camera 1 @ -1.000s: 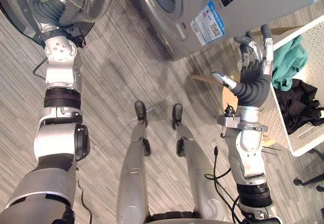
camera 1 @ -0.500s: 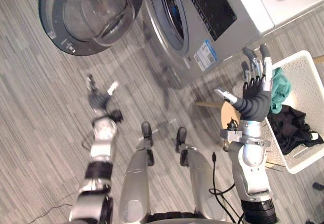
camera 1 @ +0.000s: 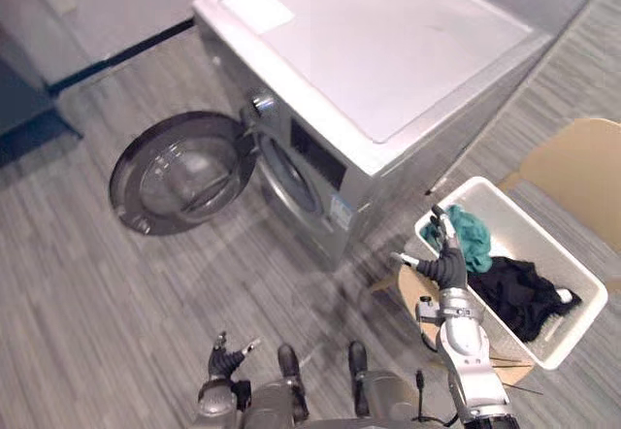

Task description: Pick up the laundry basket with both hands and put the clothes into the washing machine.

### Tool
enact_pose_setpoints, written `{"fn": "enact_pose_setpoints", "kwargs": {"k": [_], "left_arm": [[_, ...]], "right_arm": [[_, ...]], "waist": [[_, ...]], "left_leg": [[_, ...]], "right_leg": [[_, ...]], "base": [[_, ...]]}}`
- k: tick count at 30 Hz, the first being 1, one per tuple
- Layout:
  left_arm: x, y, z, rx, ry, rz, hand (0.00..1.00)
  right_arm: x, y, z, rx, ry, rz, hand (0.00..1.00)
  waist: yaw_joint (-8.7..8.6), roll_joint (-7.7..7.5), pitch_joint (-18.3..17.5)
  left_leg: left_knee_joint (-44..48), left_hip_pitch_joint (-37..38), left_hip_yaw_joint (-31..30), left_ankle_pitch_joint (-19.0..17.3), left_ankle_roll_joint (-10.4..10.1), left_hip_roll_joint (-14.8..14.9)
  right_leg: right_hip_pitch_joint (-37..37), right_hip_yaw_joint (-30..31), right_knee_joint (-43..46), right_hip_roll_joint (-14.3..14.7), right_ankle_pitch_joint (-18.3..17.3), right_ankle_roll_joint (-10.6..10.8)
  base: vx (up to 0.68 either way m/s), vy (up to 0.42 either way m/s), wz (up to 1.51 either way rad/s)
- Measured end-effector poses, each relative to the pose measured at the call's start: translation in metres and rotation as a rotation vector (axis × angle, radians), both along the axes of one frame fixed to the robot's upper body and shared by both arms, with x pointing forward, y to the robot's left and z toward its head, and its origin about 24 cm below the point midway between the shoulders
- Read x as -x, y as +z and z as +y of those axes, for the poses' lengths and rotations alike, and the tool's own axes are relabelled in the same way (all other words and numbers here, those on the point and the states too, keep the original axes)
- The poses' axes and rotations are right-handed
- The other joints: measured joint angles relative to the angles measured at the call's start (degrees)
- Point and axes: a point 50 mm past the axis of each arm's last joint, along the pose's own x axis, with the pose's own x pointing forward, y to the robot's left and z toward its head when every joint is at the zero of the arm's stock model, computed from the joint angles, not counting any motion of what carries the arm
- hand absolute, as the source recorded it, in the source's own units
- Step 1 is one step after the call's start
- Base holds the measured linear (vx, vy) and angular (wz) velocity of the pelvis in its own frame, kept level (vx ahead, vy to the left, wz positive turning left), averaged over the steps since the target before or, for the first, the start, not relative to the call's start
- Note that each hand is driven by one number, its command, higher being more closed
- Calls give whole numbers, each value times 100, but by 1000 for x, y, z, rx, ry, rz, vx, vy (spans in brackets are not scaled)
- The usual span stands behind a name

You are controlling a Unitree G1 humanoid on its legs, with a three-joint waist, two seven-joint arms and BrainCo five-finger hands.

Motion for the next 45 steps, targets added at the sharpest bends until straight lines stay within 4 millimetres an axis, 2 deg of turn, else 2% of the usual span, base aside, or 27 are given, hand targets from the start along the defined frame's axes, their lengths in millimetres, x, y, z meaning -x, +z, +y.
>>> {"fn": "enact_pose_setpoints", "kwargs": {"k": [1, 2, 3, 4, 6, 7, 8, 9, 11, 12, 13, 14, 15, 16, 18, 19, 20, 21, 23, 27, 32, 36, 39, 40, 41, 43, 45], "left_arm": [[4, -2, 1, -3, 3, 14, 0], [10, -3, 2, -4, 9, 29, 0], [11, -3, 3, -2, 16, 30, 0], [13, -4, 3, -5, 14, 39, 0], [18, -7, 8, -18, 2, 71, 0], [17, -7, 10, -29, -17, 78, 0], [17, -7, 10, -29, -24, 79, 0], [18, -7, 9, -28, -32, 84, 0], [16, -7, 7, -24, -36, 79, 0], [12, -6, 6, -24, -43, 68, 0], [7, -5, 2, -16, -48, 55, 0], [5, -5, -2, -8, -57, 51, 0], [2, -5, -9, 3, -74, 43, 0], [-2, -5, -15, 13, -91, 30, 0], [-7, -3, -18, 13, -113, 21, 0], [-9, -3, -20, 17, -116, 16, 0], [-8, -4, -23, 26, -118, 22, 0], [-8, -4, -24, 32, -125, 22, 0], [-15, -1, -17, -4, -169, 12, 0], [-16, -2, -22, 16, -205, 21, 0], [-14, -2, -20, 8, -217, 28, 0], [-19, 0, -18, 2, -210, 3, 0], [-40, 11, -17, -5, -211, -76, 0], [-52, 17, -18, -10, -211, -116, 0], [-56, 19, -17, -14, -210, -132, 0], [-70, 28, -13, -40, -205, -183, 0], [-71, 30, -8, -51, -198, -187, 0]], "right_arm": [[-5, -1, 1, 3, 5, 5, 0], [-8, -5, 3, 3, 14, 24, 0], [-9, -8, 5, 6, 23, 36, 0], [-11, -11, 10, 7, 42, 51, 0], [-13, -11, 17, 7, 75, 53, 0], [-13, -11, 18, 8, 77, 52, 0], [-12, -11, 17, 13, 76, 54, 0], [-10, -14, 14, 35, 78, 67, 0], [-8, -15, 12, 49, 82, 76, 0], [-9, -15, 10, 64, 82, 75, 0], [-9, -14, 9, 66, 77, 69, 0], [-10, -13, 9, 71, 76, 67, 0], [-11, -12, 6, 73, 68, 62, 0], [-13, -10, 7, 72, 68, 52, 0], [-13, -10, 9, 70, 74, 53, 0], [-14, -10, 9, 70, 73, 52, 0], [-13, -10, 7, 85, 68, 54, 0], [-14, -11, 7, 88, 60, 58, 0], [-12, -16, 8, 80, 48, 78, 0], [-13, -17, 8, 100, 54, 85, 0], [-31, -17, 11, 203, 112, 103, 0], [-48, -29, 12, 345, 191, 185, 0], [-84, -8, 14, 459, 217, 148, 0], [-103, 9, 11, 513, 210, 120, 0], [-110, 16, 10, 537, 208, 107, 0], [-134, 48, 7, 611, 177, 57, 0], [-146, 65, 0, 668, 150, 38, 0]], "waist": [[-10, 13, -3], [28, 17, -5], [75, 30, -23], [194, 15, -82], [269, -1, -184], [261, -18, -222], [247, -4, -223], [148, 75, -262], [136, 75, -258], [137, 109, -237], [145, 159, -197], [149, 182, -195], [154, 144, -162], [209, 122, -118], [310, 93, -99], [304, 121, -83], [303, 275, -113], [316, 293, -76], [271, 44, -86], [302, -6, -84], [347, -48, -71], [401, -21, 115], [478, 98, 634], [606, 178, 887], [640, 202, 983], [710, 299, 1341], [790, 321, 1375]], "left_leg": [[3, 136, 331, -82, 20, 72], [122, 254, 701, -288, -13, 189], [211, 293, 890, -399, -51, 290], [320, 418, 1272, -613, -157, 427], [539, 524, 1720, -834, -347, 599], [736, 538, 1830, -970, -470, 712], [872, 549, 1896, -1036, -536, 811], [1341, 558, 2022, -1117, -643, 1151], [2361, 355, 1742, -1122, -641, 1604], [3283, 70, 1270, -955, -347, 1922], [4075, -289, 624, -654, -18, 2024], [4338, -454, 281, -751, -99, 1972], [4512, -662, -174, -977, -247, 1716], [4296, -868, -809, -1287, -287, 1171], [3543, -958, -1298, -1400, -306, 674], [2650, -979, -1714, -1353, -380, 389], [1652, -887, -1987, -706, -477, 266], [1627, -912, -1999, -490, -258, 249], [1515, -787, -1895, -493, -256, 43], [1406, -692, -1901, -509, -222, -190], [1115, -539, -1901, -455, -139, -210], [890, -581, -1903, -279, -80, -250], [861, -916, -2018, -70, -52, -233], [865, -1118, -2062, -19, -32, -231], [882, -1213, -2074, 5, -28, -231], [946, -1486, -2174, 108, -1, -236], [942, -1804, -2242, 209, 49, -263]], "right_leg": [[2, -369, -4, -144, -282, -201], [28, -1363, 113, -388, -437, -312], [65, -1919, 172, -556, -469, -348], [88, -2961, 376, -905, -530, -458], [145, -3918, 567, -1217, -517, -437], [148, -3870, 538, -1152, -371, -244], [131, -3752, 540, -1070, -330, -242], [150, -3597, 548, -874, -447, -263], [222, -3423, 560, -673, -523, -348], [335, -3289, 560, -533, -550, -377], [494, -3141, 530, -452, -575, -422], [553, -3069, 499, -442, -579, -426], [604, -2887, 450, -450, -579, -427], [689, -2550, 353, -508, -563, -401], [746, -2246, 318, -558, -550, -381], [808, -2098, 314, -574, -513, -320], [880, -1926, 278, -461, -512, -160], [951, -1799, 256, -401, -583, -39], [1025, -1655, 21, -600, -536, 117], [1195, -1647, -153, -830, -450, 252], [1227, -1551, -227, -822, -408, 315], [1081, -1536, -227, -814, -374, 332], [758, -1573, -161, -771, -271, 289], [502, -1581, -15, -772, -269, 286], [412, -1587, 28, -775, -269, 286], [137, -1652, 213, -810, -272, 284], [-196, -1702, 340, -842, -275, 283]], "base": [[-27, 22, -126], [-52, 29, -136], [-55, 13, -173], [-28, -10, -150], [52, -62, -172], [106, -103, -141], [206, -171, -105], [212, -151, -81], [212, -154, -77], [225, -198, -74], [273, -189, -75], [236, -94, -69], [294, -14, -97], [240, 26, -115], [233, 82, -102], [272, 202, -92], [239, 198, -91], [292, 225, -61], [194, 126, -16], [131, 114, 17], [24, 4, -2], [-57, -1, -1], [-180, 3, 13], [-169, 23, 12], [-231, 36, 16], [-182, 34, 21], [-121, 33, 22]]}}
